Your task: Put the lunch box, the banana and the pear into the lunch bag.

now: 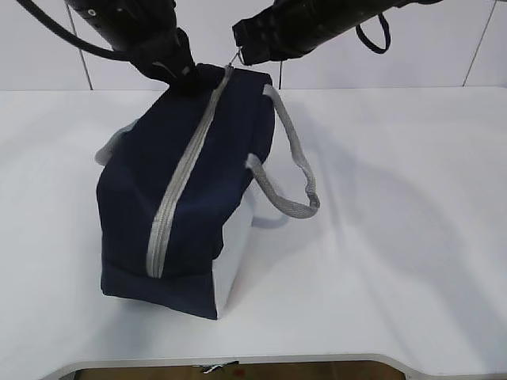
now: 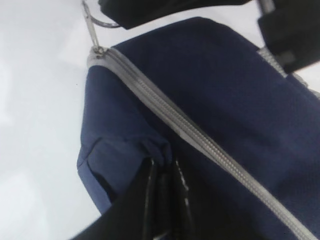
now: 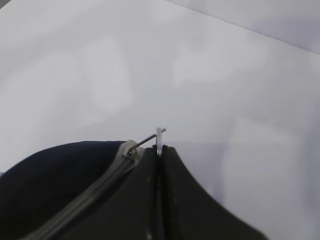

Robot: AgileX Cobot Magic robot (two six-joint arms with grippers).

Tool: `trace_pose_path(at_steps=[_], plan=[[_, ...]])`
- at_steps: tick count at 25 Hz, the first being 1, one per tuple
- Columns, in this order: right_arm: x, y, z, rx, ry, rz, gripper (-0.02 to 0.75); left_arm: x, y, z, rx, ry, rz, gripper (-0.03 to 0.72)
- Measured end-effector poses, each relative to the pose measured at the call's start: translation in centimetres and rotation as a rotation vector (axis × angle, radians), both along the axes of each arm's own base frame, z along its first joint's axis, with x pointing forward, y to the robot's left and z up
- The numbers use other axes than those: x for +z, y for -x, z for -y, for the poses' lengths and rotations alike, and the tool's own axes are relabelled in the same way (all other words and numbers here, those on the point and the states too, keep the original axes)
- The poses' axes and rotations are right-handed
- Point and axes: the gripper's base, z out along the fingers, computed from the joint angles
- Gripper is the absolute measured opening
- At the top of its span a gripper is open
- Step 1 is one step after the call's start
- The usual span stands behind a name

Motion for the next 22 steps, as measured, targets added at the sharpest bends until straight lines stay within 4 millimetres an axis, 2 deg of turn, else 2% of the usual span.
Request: trace_pose_path(at_steps=[3,10,19,22], plan=[[0.1,-0.3,0.0,-0.001,0.008,0.04,0.017,0.1,0.0,0.1,0.0,0.014,-0.002,0.037],[-3.4,-2.1,-0.6,-0.039,-0.006,0.01,0.017,0.1,-0.1,0.1,0.005,0.02,0.01,0.036],[-1.6,-1.6,-0.5,-0.039,-0.037,0.045,0.018,0.2,-0.2,0.1,0.007,0.026,0.017,0.036],[-1.5,-1.7,-0.5,-0.045,-0.043,0.051,0.052,0.2,-0.2,0.1,0.014,0.029,0.013,0.038]])
